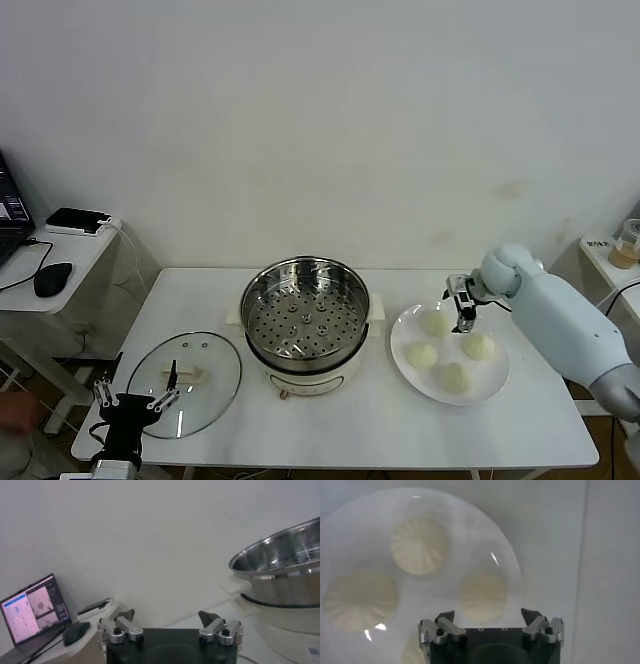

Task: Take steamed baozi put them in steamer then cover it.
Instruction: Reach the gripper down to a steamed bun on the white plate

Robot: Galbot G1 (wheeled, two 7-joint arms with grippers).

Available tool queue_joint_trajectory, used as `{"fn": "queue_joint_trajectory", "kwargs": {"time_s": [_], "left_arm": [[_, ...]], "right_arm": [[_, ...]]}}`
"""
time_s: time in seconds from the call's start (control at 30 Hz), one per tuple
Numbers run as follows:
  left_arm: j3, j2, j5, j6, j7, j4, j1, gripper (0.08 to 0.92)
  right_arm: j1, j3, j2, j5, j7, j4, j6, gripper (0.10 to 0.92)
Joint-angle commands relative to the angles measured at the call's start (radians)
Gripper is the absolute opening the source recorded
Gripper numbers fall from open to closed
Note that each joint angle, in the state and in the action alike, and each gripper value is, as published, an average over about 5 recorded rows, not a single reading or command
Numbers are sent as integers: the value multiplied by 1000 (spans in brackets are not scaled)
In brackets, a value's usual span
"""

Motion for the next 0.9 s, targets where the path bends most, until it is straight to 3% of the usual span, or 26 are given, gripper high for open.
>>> {"fn": "queue_joint_trajectory", "kwargs": {"time_s": [0.03,0.4,0.9], "left_arm": [[-4,0,2,0,2,1,3,823],[-9,9,1,1,5,7,1,823],[-10,14,-1,0,4,22,-8,823]], "right_arm": [[45,-51,44,-18,-10,-80,-3,823],[26,-31,103,-36,11,-134,0,816],[22,-35,131,-63,36,-160,-16,646]]}}
